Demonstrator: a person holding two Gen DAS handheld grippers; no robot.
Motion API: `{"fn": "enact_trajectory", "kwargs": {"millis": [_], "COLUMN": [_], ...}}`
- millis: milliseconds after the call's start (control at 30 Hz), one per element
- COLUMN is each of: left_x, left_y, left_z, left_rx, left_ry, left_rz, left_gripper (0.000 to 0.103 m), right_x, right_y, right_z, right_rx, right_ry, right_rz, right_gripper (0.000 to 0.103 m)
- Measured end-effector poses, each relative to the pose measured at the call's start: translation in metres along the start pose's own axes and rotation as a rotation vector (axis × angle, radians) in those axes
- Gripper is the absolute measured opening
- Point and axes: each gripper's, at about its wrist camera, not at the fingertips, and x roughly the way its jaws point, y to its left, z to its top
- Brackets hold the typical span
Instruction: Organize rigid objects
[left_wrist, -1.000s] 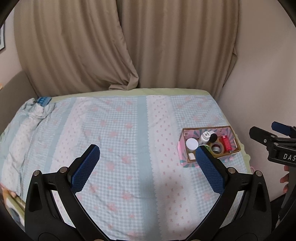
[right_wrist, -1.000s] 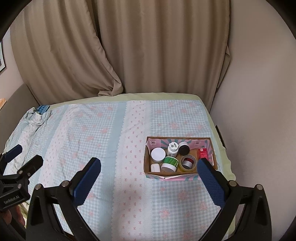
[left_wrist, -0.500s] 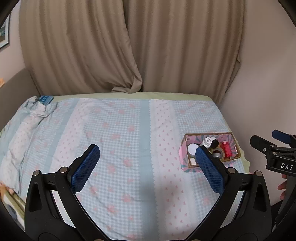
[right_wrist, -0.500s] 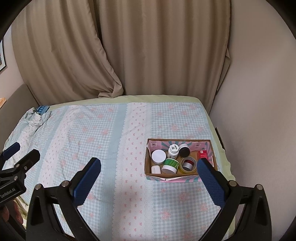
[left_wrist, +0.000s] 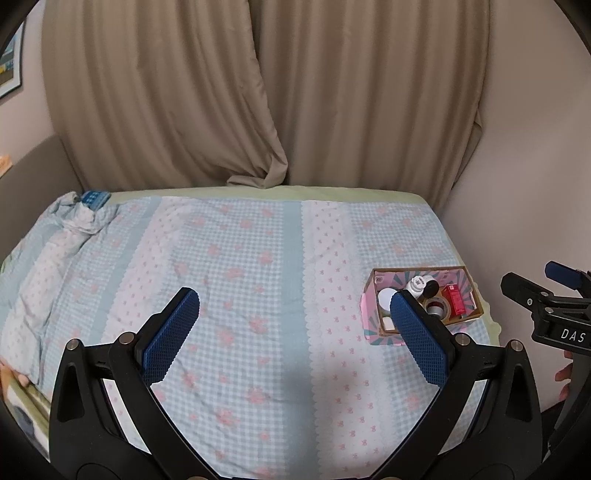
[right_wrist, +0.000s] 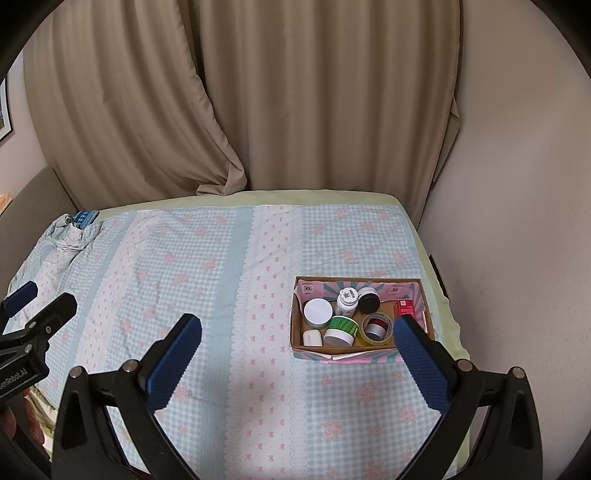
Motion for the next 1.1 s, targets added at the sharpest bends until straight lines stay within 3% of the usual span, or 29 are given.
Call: {"fn": "enact_trajectory", "kwargs": {"millis": [767,1100], "left_x": [-0.003,-0.005], "left_y": [-0.006,-0.006], "left_z": [0.003,0.01], "left_rx": [0.024,0.041], "left_ry": [-0.02,-0.073], "left_rz": [0.008,0.021], "left_gripper": [0.103,0.103], "right_x": [0.001,0.001], "right_y": [-0.006,-0.008], "right_z": [0.004,0.006], "right_rx": [0.003,0.005], "right_ry": [-0.007,-0.011], "right_rz": [-0.002,-0.006], "right_gripper": [0.103,0.103]}}
